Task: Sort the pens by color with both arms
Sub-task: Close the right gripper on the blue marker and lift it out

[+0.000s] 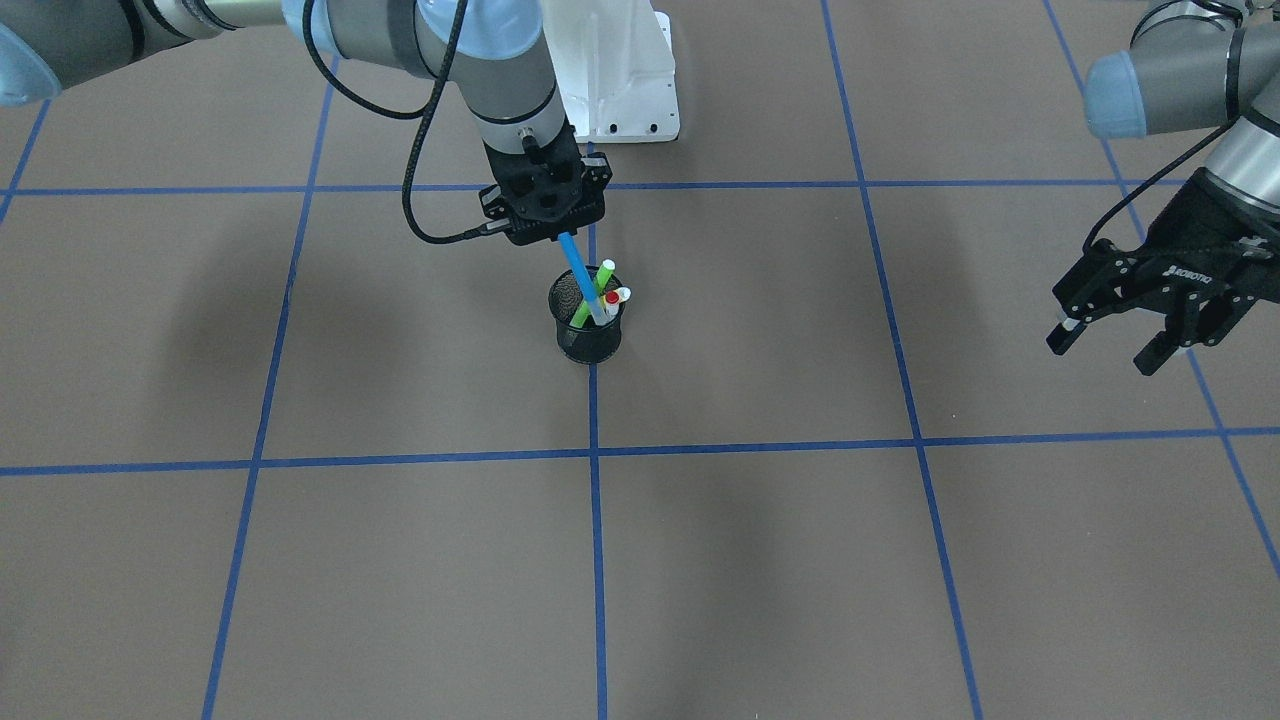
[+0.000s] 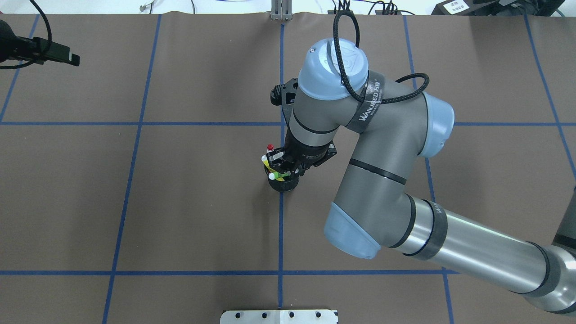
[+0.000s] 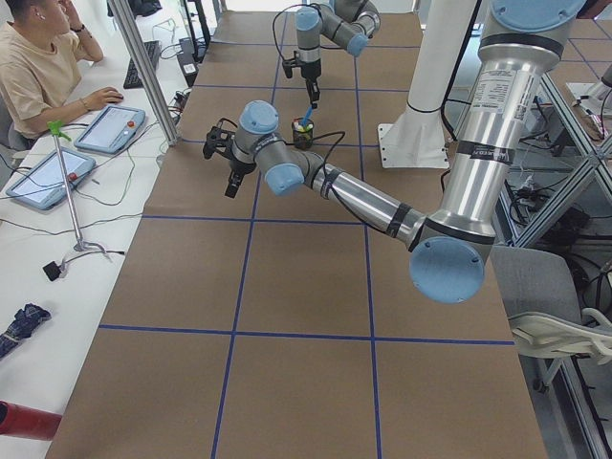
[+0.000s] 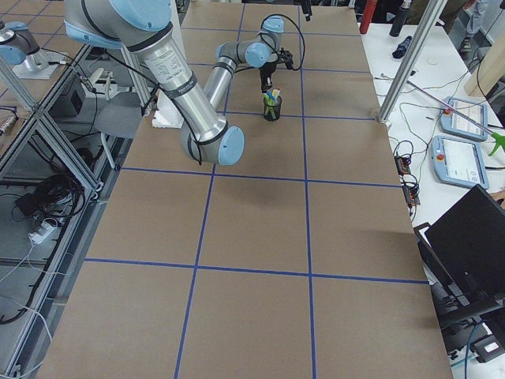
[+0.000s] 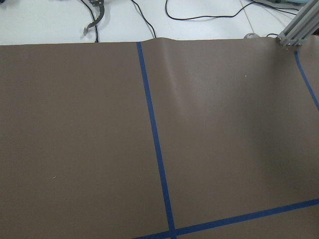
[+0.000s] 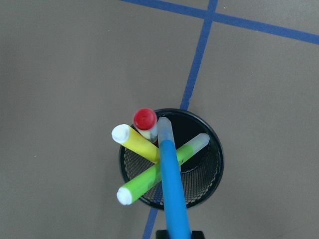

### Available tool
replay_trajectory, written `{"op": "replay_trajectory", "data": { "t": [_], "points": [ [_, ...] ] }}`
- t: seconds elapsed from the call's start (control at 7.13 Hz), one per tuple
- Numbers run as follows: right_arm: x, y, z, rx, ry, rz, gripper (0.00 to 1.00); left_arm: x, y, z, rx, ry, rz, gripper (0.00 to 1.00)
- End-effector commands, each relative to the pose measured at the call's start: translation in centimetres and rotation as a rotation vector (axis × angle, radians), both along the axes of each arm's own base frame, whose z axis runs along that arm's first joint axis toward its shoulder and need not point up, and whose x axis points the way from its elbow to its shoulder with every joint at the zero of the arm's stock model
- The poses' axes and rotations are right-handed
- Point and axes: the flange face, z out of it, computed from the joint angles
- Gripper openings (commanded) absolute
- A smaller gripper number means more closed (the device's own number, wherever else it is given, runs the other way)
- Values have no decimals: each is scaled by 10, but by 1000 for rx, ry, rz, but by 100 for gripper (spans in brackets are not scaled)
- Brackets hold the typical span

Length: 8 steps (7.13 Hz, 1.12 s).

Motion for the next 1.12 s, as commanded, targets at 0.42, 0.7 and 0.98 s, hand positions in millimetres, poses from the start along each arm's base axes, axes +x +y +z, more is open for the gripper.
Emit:
{"op": "replay_trajectory", "data": {
  "t": [0.42,0.7,0.98],
  "points": [
    [66,-30,-12,50,71,215,0,0,0,1,-4,2,1,100],
    [54,-65,9,42,152,416,0,0,1,0,-5,5,4,100],
    [13,-131,62,49,159,553,0,0,1,0,-5,7,7,100]
  ]
}}
